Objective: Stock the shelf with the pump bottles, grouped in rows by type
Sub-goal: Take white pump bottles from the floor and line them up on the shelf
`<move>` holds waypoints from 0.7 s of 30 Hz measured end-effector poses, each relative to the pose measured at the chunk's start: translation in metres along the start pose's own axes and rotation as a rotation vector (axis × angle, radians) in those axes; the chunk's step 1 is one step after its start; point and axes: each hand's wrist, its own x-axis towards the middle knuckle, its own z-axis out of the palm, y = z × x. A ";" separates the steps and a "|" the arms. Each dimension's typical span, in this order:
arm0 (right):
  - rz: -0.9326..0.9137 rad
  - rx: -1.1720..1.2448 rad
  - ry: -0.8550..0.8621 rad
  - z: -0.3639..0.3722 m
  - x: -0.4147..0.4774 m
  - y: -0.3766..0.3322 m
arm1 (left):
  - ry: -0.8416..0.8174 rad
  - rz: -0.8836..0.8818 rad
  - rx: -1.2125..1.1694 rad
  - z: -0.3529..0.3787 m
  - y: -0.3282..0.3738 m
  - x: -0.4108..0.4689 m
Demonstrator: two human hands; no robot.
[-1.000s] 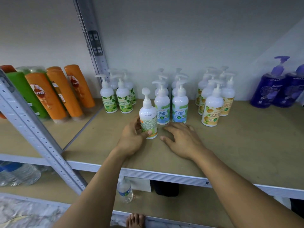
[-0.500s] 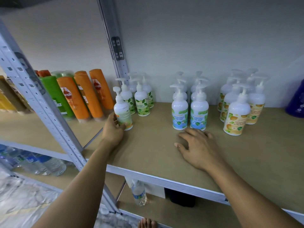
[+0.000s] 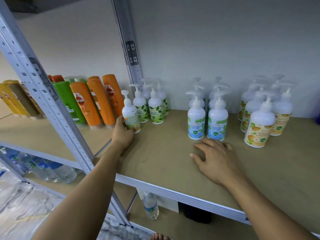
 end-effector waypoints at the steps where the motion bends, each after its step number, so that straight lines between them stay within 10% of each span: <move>1: 0.000 0.000 -0.001 0.000 0.000 0.000 | -0.033 -0.011 -0.049 -0.003 0.002 0.003; 6: 0.000 0.005 -0.015 -0.002 0.000 0.000 | -0.179 -0.022 -0.051 -0.018 -0.001 0.018; 21: 0.008 0.003 -0.028 -0.004 0.001 -0.002 | 0.099 0.014 0.072 0.000 -0.008 0.017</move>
